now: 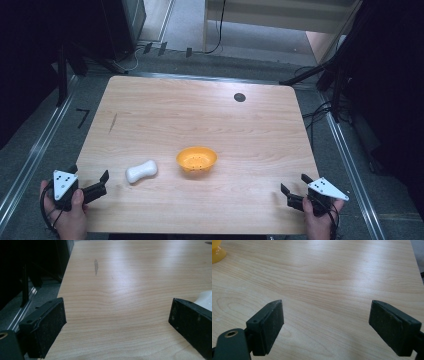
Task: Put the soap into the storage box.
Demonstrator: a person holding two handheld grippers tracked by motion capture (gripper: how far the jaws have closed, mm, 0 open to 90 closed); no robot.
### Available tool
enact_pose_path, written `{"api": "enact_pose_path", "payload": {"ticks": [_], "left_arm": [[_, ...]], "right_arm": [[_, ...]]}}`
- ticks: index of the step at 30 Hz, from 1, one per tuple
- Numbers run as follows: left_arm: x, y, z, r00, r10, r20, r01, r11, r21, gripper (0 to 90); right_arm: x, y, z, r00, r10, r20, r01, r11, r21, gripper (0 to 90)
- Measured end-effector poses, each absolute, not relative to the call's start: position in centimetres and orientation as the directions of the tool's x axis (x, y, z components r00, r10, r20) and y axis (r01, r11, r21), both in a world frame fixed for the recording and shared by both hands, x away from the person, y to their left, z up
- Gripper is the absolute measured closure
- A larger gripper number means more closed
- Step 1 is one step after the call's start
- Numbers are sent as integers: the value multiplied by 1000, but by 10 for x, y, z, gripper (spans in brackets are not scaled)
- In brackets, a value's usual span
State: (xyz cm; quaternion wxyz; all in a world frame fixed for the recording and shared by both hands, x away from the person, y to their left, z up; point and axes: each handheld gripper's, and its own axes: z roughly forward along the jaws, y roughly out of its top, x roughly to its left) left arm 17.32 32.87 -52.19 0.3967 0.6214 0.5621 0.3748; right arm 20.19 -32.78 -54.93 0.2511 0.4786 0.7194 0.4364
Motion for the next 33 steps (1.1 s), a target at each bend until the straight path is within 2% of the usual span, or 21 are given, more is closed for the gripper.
{"api": "enact_pose_path", "payload": {"ticks": [4,8,14,20,21,24,27,33], "left_arm": [[174,330,-522,97,995,8,409,-48,911,15],[177,330,-517,165,986,15,430,-85,899,15],[179,325,-503,239,968,71,448,-175,877,15],[182,313,-486,320,934,160,487,-307,817,15],[184,306,-481,357,915,189,506,-360,784,15],[186,298,-477,392,893,220,519,-413,749,15],[192,284,-473,477,836,271,535,-521,665,16],[203,269,-470,607,743,282,542,-647,536,48]], "right_arm": [[202,-328,-549,-415,908,56,468,160,869,133],[202,-328,-549,-417,907,56,469,162,868,133],[202,-327,-549,-416,908,54,471,164,867,134],[202,-326,-549,-413,910,45,471,171,865,135],[202,-327,-549,-413,910,45,471,171,866,134],[202,-327,-549,-413,910,44,471,172,865,135],[202,-327,-549,-413,910,47,472,169,865,135],[202,-327,-549,-415,908,54,471,164,867,136]]}}
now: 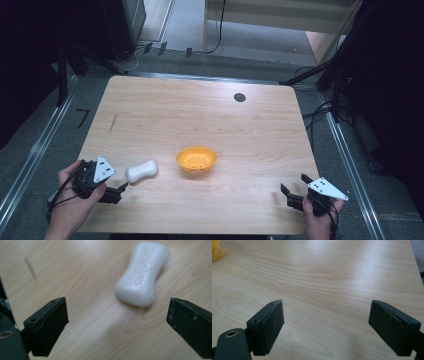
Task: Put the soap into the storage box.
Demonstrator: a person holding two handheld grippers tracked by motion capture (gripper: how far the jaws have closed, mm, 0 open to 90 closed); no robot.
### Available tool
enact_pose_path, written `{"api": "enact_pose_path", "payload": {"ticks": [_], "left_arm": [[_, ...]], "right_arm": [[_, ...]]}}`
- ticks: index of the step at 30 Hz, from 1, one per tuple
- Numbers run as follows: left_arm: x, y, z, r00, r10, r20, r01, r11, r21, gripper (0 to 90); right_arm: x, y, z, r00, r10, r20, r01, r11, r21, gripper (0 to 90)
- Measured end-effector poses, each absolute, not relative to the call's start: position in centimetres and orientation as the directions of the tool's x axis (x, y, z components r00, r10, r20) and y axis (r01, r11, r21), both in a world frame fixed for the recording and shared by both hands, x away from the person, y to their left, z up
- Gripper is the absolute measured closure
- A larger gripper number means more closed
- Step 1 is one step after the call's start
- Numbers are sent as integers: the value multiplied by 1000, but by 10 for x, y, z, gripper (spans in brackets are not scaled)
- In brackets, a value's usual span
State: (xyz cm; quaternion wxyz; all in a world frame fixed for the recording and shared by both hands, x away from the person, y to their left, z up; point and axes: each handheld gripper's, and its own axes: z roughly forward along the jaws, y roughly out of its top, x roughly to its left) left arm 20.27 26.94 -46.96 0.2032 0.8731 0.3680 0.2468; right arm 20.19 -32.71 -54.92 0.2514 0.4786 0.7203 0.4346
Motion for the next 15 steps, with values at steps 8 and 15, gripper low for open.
{"api": "enact_pose_path", "payload": {"ticks": [8,15], "left_arm": [[226,257,-464,728,645,232,528,-744,411,58],[240,251,-463,767,606,211,518,-778,355,57]], "right_arm": [[202,-328,-549,-422,905,57,470,165,867,137],[202,-327,-549,-424,904,58,470,165,867,137]]}}
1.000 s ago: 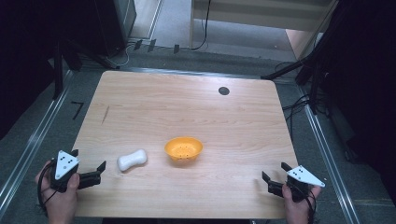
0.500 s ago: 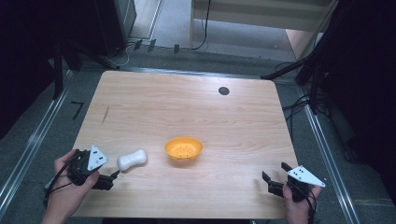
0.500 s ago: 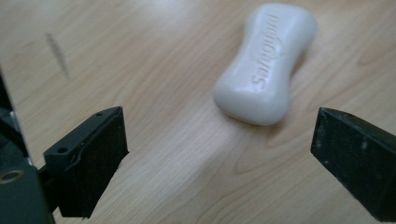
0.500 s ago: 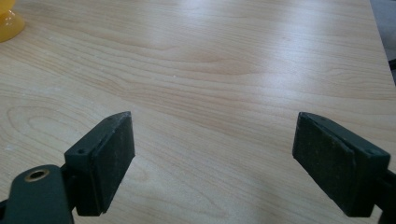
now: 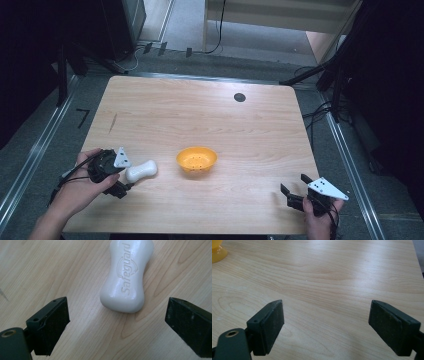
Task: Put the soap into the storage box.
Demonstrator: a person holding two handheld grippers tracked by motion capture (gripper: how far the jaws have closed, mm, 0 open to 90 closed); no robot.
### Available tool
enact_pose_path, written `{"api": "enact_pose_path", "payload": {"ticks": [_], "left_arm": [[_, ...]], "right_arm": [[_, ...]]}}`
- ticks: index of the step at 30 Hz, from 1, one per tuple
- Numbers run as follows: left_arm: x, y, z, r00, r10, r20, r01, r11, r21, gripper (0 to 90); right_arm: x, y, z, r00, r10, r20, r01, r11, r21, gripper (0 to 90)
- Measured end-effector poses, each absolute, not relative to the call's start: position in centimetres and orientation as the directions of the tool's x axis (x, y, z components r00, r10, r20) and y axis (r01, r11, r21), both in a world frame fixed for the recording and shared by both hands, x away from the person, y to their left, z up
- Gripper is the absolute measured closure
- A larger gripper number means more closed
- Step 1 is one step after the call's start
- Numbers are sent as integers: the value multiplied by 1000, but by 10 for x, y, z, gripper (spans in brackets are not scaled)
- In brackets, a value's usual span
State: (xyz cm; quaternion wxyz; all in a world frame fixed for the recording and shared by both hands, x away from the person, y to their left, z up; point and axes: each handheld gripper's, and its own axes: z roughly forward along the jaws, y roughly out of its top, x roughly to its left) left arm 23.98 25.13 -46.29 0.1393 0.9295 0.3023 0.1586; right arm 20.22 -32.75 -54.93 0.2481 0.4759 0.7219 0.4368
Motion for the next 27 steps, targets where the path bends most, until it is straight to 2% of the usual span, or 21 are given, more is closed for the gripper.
{"api": "enact_pose_path", "payload": {"ticks": [7,16,22,27], "left_arm": [[254,241,-468,802,580,142,529,-801,280,34],[266,226,-474,826,551,122,519,-826,220,31],[273,220,-475,838,537,102,511,-836,200,71],[278,219,-479,841,533,93,511,-839,187,145]], "right_arm": [[202,-327,-549,-426,903,56,472,169,865,137],[202,-327,-549,-427,903,57,473,169,865,137],[203,-327,-549,-431,900,59,474,171,864,137],[203,-327,-549,-436,898,59,473,173,864,137]]}}
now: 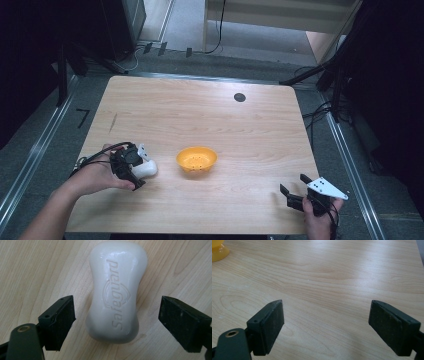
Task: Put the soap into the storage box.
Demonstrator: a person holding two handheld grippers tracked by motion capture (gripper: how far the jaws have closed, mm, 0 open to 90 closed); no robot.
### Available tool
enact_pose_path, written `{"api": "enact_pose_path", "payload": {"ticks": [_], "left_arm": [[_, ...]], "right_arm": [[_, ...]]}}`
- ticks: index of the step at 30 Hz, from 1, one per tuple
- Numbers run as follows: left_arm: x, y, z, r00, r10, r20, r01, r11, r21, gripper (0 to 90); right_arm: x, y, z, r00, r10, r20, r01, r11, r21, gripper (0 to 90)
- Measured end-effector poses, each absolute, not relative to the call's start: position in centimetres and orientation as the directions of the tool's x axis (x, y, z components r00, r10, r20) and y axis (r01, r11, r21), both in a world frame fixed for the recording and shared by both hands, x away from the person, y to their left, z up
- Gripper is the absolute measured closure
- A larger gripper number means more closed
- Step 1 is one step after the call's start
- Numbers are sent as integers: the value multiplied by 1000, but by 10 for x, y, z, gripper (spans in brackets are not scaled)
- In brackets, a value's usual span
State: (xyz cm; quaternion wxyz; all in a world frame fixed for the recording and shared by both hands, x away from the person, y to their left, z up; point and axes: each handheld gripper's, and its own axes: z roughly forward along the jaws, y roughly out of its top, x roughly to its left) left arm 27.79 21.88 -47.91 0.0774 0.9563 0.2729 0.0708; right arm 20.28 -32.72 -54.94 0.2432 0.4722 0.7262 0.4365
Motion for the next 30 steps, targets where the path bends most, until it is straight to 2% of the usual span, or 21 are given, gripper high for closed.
{"api": "enact_pose_path", "payload": {"ticks": [6,21,26,30], "left_arm": [[284,216,-481,840,535,86,516,-838,177,183],[293,209,-490,829,557,50,542,-823,171,443],[293,211,-489,826,562,30,549,-817,176,494],[295,212,-489,819,574,23,561,-808,178,499]], "right_arm": [[203,-327,-549,-436,898,59,474,173,863,137],[203,-327,-549,-438,897,60,475,175,863,137],[203,-327,-549,-438,897,62,478,174,861,137],[203,-327,-549,-438,897,61,478,175,861,137]]}}
